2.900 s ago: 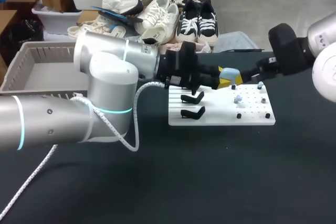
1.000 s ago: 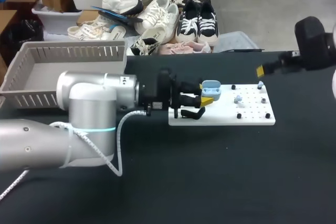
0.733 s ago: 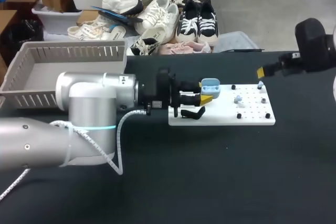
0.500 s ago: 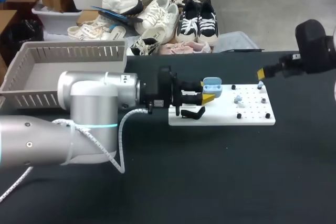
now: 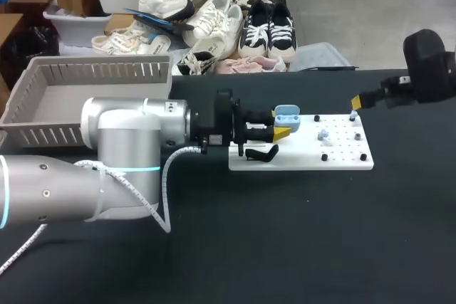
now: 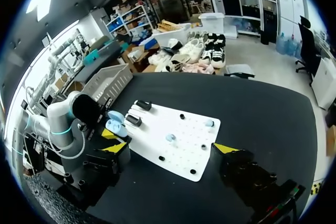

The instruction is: Pick up each earbud case from the left stands, insert the matching earbuds, close the lid, and place the case in the box.

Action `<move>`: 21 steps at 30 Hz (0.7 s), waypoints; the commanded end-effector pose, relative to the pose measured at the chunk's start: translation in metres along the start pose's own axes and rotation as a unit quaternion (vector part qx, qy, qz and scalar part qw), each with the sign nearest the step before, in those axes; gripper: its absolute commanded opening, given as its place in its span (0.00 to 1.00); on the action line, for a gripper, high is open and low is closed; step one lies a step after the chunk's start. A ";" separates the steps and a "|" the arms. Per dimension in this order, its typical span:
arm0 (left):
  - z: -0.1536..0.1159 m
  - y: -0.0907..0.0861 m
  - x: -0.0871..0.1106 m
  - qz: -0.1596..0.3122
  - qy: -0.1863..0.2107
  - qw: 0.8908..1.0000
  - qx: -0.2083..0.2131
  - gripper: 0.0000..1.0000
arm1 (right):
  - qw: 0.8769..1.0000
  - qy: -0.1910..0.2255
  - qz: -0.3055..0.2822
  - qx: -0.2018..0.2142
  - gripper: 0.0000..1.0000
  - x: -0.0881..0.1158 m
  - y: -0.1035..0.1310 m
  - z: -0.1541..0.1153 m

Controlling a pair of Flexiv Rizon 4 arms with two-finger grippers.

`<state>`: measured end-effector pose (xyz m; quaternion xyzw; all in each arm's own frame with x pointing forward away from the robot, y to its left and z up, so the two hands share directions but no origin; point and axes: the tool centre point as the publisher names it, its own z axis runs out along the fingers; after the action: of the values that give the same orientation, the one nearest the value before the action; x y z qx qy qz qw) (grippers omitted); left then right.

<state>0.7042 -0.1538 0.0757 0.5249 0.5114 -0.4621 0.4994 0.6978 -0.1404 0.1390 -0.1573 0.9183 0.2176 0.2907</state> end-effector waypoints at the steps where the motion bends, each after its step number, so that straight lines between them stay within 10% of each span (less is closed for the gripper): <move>1: 0.001 0.001 0.001 0.000 -0.001 1.000 -0.001 0.00 | 1.000 0.001 0.002 0.028 1.00 0.002 0.003 -0.002; 21: 0.000 0.001 0.001 0.001 0.000 1.000 -0.003 0.00 | 0.993 0.059 -0.061 0.087 1.00 -0.010 -0.021 0.004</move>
<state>0.7057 -0.1539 0.0756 0.5242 0.5128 -0.4606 0.5000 0.7118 -0.1563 0.1325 -0.2095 0.9291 0.1525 0.2638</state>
